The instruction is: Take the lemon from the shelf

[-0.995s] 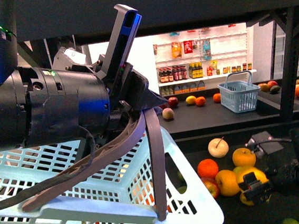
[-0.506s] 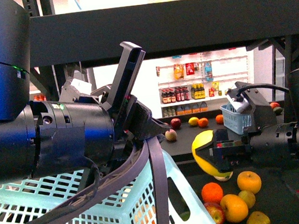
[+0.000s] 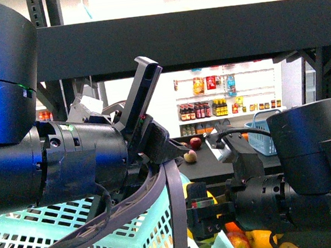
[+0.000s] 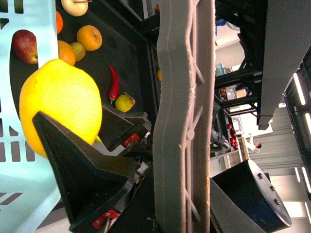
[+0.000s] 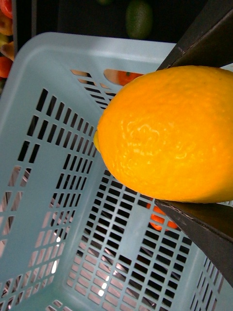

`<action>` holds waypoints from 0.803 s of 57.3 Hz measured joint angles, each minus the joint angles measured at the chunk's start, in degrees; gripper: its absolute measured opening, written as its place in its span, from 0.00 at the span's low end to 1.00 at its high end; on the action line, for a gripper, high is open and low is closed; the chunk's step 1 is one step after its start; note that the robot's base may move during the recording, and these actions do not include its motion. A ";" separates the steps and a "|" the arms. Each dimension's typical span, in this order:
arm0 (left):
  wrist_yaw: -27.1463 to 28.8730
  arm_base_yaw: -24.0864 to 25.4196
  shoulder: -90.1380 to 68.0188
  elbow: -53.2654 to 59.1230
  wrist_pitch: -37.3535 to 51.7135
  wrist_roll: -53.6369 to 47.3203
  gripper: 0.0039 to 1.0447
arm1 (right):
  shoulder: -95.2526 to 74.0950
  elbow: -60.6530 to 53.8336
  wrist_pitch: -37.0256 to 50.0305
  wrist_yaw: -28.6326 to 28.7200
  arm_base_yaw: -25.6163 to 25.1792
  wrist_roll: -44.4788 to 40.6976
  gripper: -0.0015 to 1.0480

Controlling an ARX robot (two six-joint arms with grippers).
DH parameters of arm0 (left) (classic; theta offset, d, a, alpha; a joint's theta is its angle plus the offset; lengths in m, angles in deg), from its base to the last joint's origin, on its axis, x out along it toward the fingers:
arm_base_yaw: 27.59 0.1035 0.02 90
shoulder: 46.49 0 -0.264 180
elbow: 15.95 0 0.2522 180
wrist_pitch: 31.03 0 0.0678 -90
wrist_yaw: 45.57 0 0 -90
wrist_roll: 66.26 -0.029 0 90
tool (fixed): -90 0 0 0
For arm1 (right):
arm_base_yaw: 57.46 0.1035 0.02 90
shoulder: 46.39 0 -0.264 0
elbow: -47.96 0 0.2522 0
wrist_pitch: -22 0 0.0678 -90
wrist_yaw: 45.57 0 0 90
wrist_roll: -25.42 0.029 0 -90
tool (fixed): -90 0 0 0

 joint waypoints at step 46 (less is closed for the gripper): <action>-0.17 0.00 -0.02 0.00 -0.02 0.61 0.10 | 29.40 -16.48 -3.17 -23.71 -13.31 -4.76 0.93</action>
